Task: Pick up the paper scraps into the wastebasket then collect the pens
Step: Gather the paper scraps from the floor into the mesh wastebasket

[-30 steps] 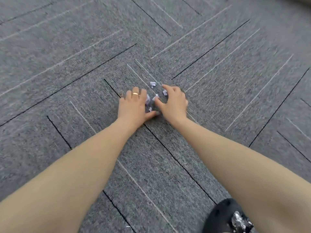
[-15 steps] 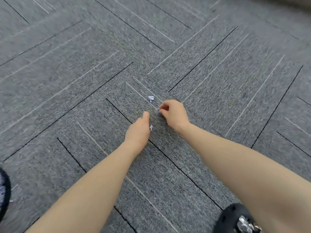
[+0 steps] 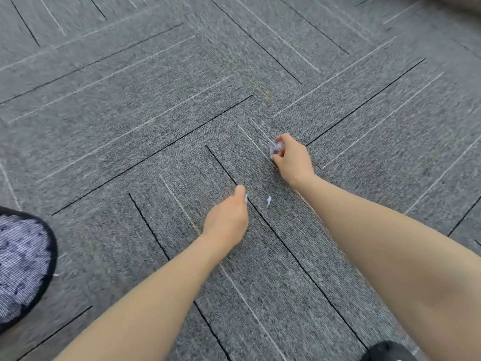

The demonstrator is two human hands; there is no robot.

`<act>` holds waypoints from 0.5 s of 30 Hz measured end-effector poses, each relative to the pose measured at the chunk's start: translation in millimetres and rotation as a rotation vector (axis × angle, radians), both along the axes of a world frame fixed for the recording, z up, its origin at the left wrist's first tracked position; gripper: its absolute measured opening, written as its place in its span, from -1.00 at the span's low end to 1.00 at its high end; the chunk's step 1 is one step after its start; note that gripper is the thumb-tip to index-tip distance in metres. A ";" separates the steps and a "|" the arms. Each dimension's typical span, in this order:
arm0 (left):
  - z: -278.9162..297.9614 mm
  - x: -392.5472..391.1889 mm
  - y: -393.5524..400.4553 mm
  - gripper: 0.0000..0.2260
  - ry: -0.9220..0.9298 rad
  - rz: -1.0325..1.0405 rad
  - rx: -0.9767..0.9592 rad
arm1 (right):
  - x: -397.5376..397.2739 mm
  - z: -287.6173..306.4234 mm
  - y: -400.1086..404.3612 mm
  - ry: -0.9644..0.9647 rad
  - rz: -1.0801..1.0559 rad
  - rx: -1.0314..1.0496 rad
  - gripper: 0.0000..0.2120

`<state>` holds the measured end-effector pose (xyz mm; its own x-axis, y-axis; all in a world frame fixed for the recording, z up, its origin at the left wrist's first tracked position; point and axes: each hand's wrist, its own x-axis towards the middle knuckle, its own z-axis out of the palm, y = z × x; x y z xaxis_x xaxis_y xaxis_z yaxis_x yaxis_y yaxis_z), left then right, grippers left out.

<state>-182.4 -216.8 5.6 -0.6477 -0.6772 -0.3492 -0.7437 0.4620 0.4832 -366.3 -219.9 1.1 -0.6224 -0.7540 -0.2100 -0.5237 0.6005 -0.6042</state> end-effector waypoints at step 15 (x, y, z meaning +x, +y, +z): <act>-17.3 -51.9 5.2 -0.71 -0.235 -0.323 -0.396 | -3.0 7.8 22.4 -0.062 0.015 -0.027 -0.90</act>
